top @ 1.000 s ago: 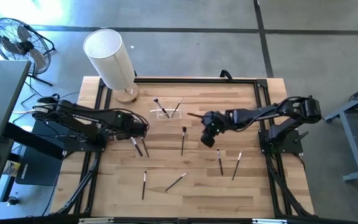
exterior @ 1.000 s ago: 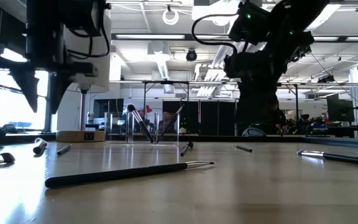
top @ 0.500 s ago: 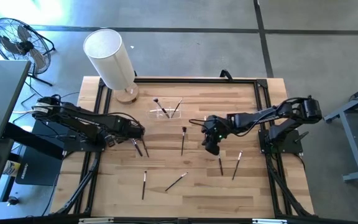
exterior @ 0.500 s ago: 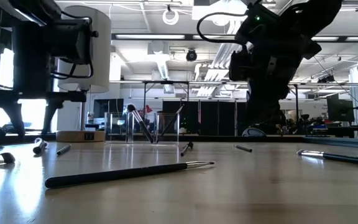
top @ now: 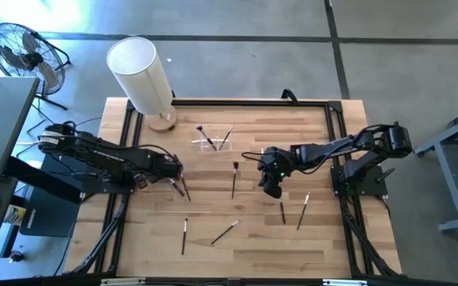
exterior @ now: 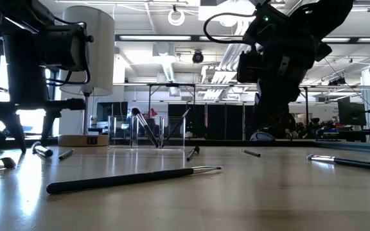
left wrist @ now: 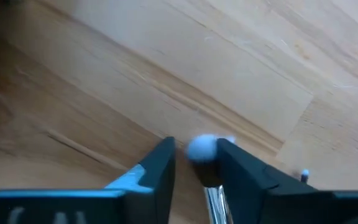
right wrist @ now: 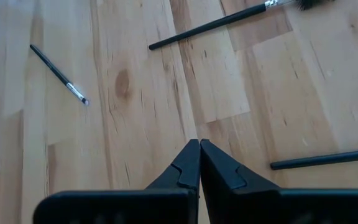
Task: Pick & Place Makeup Supplies
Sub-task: Put the black makeup brush into the transparent organizer
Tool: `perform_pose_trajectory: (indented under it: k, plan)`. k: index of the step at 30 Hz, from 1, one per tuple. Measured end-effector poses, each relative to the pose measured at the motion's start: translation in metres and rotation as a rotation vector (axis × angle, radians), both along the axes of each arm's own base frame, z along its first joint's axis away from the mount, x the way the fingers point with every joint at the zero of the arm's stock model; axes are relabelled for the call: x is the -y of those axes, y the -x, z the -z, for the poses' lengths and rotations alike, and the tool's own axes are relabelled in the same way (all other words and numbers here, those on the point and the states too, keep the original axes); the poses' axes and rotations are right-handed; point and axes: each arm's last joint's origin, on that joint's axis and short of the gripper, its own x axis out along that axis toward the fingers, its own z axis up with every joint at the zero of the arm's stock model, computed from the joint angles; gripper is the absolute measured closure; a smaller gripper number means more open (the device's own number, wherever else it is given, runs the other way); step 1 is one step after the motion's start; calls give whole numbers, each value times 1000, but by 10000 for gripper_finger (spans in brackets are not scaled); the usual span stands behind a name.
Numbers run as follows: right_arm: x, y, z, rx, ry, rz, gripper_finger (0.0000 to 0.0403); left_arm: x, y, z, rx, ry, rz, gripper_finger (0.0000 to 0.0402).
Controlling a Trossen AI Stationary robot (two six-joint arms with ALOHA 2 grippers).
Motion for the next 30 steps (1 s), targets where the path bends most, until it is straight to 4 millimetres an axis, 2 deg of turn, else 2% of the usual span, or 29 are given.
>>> perform_pose_trajectory:
  k: [5, 12, 17, 22, 26, 30]
  plan:
    - [0, 0, 0, 1, 2, -2, 400, 0, -1, 0, 2, -6, 52, 384]
    - [0, 1, 0, -8, 2, 0, 399, 1, -14, -8, 69, -38, 137, 394]
    - [0, 13, 12, -6, -2, 27, 401, 1, -32, -49, 110, -173, 212, 397]
    - [-1, 40, 19, 83, -47, 84, 401, -1, -41, -107, 41, -341, 311, 398]
    - [-2, 61, 17, 182, -55, 114, 401, -6, -47, -152, -7, -562, 391, 399]
    - [-1, 74, 13, 238, -25, 155, 402, -9, -52, -178, -111, -808, 518, 400]
